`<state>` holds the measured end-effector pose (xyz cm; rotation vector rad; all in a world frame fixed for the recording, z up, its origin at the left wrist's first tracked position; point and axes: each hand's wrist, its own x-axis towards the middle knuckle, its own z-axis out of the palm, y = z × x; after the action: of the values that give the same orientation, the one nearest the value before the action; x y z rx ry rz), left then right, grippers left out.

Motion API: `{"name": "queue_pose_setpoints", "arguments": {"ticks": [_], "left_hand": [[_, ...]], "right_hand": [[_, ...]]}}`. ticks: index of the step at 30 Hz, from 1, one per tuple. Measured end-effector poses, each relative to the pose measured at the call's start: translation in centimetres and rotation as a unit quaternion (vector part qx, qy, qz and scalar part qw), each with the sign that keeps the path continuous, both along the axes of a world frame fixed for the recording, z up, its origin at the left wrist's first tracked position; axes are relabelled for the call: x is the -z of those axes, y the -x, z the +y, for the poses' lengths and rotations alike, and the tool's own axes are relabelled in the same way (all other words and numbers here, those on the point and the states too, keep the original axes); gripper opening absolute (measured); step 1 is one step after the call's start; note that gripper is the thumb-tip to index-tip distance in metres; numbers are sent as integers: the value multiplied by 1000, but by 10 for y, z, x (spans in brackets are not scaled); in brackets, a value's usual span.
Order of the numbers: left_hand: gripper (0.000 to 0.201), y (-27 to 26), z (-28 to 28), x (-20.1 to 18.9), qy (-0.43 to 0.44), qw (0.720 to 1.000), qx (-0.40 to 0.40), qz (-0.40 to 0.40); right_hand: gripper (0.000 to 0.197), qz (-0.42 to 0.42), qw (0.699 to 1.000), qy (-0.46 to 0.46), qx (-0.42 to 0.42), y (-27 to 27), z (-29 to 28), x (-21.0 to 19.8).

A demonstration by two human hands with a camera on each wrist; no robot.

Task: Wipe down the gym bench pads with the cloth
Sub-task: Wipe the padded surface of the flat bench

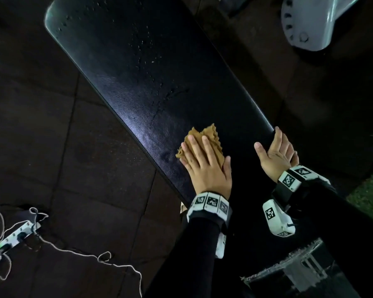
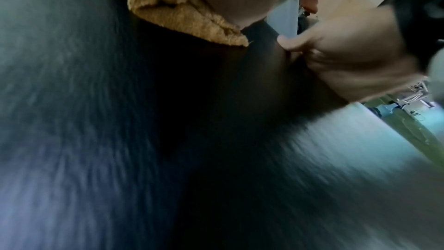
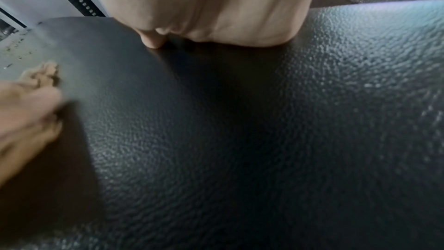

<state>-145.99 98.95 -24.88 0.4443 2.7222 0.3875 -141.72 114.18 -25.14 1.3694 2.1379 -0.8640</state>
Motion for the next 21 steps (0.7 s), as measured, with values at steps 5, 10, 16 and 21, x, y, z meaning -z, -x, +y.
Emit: {"name": "queue_pose_setpoints", "arguments": {"ticks": [5,10,16,21], "left_hand": [[77,55,-12,8,-18,999,-6,48],[76,78,-41,10,-2,993,-104,52],[86,63,-61,8,-58,965,-254,-10],[88,27,-66,3,-134,939,-315,-34]], "right_hand": [[71,0,1000,5,1,-1,1,3],[71,-7,1000,11,-4,-1,1,1],[72,-9,1000,17,-17,-1,2,-1],[73,-6,1000,18,-25,-2,5,4]]}}
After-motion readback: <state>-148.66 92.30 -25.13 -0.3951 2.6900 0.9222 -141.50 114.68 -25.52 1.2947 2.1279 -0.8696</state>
